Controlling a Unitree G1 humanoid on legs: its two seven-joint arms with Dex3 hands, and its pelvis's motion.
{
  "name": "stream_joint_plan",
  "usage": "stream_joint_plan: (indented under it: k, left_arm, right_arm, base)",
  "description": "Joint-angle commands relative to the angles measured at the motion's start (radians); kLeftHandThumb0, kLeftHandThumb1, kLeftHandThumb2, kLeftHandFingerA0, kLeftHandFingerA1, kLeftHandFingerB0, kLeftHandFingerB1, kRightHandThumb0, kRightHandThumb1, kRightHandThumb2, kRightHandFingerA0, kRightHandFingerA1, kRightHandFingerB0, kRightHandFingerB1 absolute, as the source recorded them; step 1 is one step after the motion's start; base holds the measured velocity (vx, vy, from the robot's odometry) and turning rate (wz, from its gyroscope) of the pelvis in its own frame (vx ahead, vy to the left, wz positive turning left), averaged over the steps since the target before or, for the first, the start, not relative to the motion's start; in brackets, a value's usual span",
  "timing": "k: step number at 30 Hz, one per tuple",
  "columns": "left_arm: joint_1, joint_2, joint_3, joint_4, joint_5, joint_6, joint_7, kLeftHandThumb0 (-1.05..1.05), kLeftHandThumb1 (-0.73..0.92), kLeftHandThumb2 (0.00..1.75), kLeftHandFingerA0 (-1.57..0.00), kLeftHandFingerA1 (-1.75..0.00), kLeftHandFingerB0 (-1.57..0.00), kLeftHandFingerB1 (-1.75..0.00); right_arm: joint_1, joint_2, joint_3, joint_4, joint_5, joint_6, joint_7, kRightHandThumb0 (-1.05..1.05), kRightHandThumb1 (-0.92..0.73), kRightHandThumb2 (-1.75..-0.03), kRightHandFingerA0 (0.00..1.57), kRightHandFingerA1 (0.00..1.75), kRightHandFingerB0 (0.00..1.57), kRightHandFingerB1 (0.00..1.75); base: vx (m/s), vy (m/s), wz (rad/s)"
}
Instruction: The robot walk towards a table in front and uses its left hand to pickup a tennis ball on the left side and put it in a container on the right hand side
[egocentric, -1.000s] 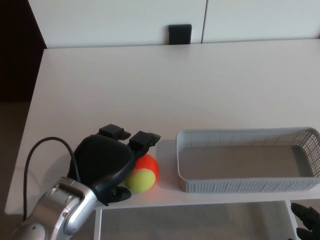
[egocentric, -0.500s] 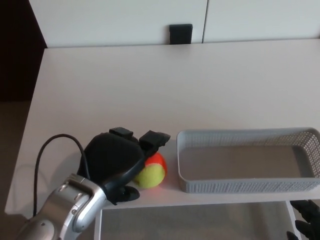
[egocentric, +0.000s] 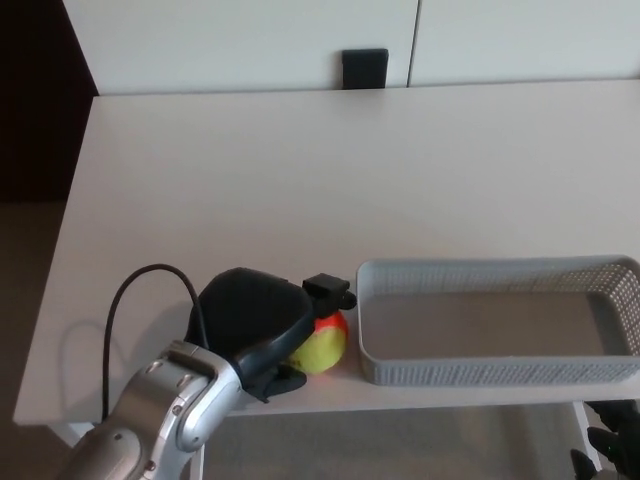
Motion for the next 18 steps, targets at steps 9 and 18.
stream_joint_plan:
  k: [9,18]
  left_arm:
    - [0.037,0.017,0.032,-0.003,-0.02,0.013,0.036,-0.18,0.8,0.59,-0.63,-1.64,-0.62,-1.07]
    - [0.015,0.02,0.261,-0.246,-0.102,0.02,0.052,-0.05,0.77,0.57,-0.7,-1.57,-0.72,-0.94]
  right_arm:
    - [-0.029,-0.015,0.003,0.017,-0.012,0.007,-0.007,0.07,-0.88,-0.69,0.01,0.41,0.07,0.33]
    - [-0.059,-0.022,0.019,0.036,-0.029,0.007,-0.004,0.08,-0.89,-0.69,0.03,0.43,0.05,0.35]
  base:
    - [0.0,0.0,0.0]
    - [0.0,0.0,0.0]
